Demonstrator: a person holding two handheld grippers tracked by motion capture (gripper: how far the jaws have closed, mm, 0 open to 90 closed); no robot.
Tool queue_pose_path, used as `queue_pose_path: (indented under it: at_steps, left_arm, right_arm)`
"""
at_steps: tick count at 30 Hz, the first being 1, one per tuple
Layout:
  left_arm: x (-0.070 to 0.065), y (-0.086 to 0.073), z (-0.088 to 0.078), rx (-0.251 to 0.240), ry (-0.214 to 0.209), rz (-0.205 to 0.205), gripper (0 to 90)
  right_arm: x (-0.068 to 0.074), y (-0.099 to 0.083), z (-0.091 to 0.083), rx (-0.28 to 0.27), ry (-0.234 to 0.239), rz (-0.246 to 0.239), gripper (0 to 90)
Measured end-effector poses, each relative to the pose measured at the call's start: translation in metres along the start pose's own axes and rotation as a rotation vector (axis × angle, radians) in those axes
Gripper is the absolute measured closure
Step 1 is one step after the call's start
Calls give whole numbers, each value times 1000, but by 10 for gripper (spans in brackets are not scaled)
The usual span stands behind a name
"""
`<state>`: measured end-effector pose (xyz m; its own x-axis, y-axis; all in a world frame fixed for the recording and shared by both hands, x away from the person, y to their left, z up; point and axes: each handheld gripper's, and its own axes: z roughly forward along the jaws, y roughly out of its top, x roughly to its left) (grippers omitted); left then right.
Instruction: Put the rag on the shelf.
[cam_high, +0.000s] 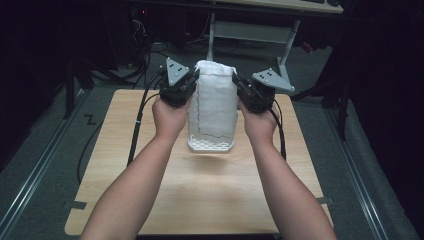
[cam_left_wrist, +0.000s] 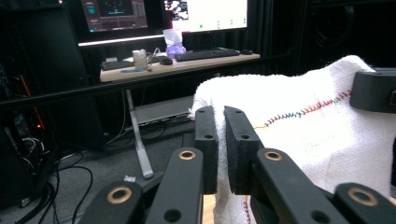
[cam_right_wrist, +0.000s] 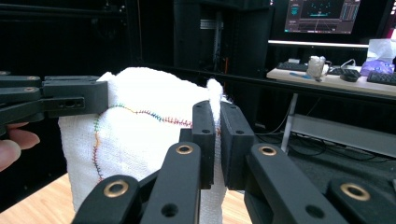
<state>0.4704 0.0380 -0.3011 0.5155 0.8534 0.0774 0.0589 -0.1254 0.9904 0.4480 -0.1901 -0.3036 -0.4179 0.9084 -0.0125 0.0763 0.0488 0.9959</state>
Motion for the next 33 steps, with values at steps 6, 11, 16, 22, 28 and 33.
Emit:
queue_pose_path:
  at_steps: [6,11,16,22,28,33]
  left_arm:
    - [8,-2,26,28,20,-36,844]
    - [17,-9,46,76,42,-64,843]
    - [24,-21,64,147,29,-95,839]
    - [28,-38,80,229,-10,-131,835]
    - [29,-42,87,265,-14,-128,830]
    - [35,-54,93,339,0,-184,734]
  right_arm:
    - [-7,-1,18,18,-18,27,860]
    - [-13,-7,39,52,-35,35,859]
    - [-22,-21,58,105,-40,49,859]
    - [-33,-33,75,184,-55,19,859]
    - [-37,-35,83,214,-68,3,858]
    - [-36,-44,92,275,-71,-9,829]
